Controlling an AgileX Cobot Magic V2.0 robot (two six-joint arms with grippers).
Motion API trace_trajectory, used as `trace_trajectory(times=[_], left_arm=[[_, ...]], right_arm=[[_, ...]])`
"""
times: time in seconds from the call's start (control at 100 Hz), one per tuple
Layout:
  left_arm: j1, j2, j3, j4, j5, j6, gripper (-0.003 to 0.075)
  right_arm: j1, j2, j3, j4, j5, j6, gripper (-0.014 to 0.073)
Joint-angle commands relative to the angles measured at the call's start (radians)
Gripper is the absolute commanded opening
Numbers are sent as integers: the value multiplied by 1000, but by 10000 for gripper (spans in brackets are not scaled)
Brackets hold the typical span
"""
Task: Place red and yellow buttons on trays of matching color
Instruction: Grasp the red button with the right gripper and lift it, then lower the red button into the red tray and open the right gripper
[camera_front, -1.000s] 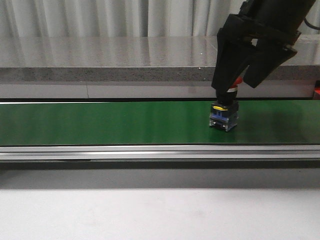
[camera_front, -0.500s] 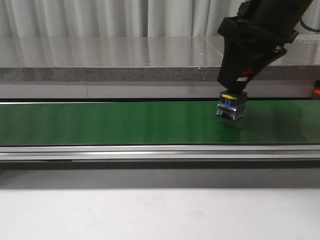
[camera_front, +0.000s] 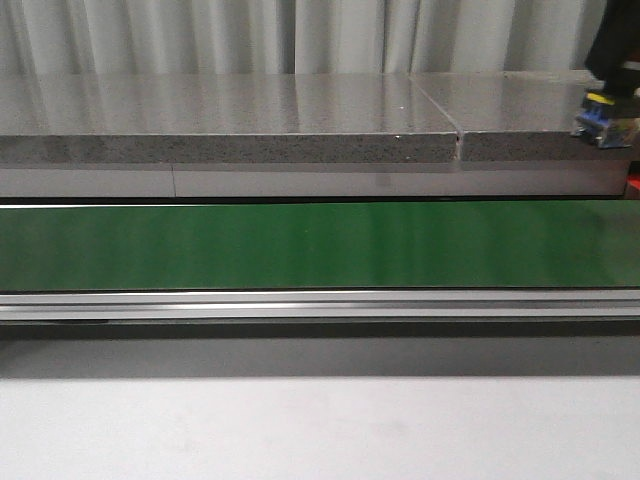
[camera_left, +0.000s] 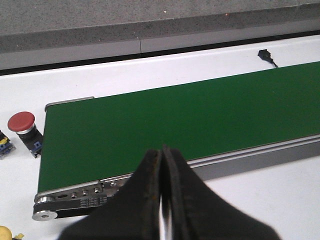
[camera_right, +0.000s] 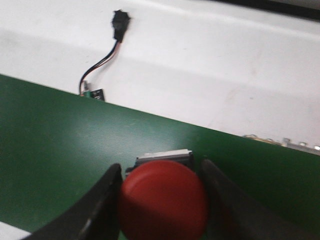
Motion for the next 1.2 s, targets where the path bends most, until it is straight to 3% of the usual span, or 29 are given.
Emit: trace_trajectory(times=[0.0,0.48,0.88,1.19], left_arm=[[-7,7,-28,-12,-67,-3,-21],[-7,7,-28,-12,-67,-3,-21],[-7,7,-28,-12,-67,-3,-21],[-7,7,-28,-12,-67,-3,-21]], right_arm=[[-60,-51,-31,23,-31,18,71],[-265,-51,-31,23,-33,23,71],[-452,-19,-31,6,-75,132,71],[-490,109,-31,6,-116,162,71]])
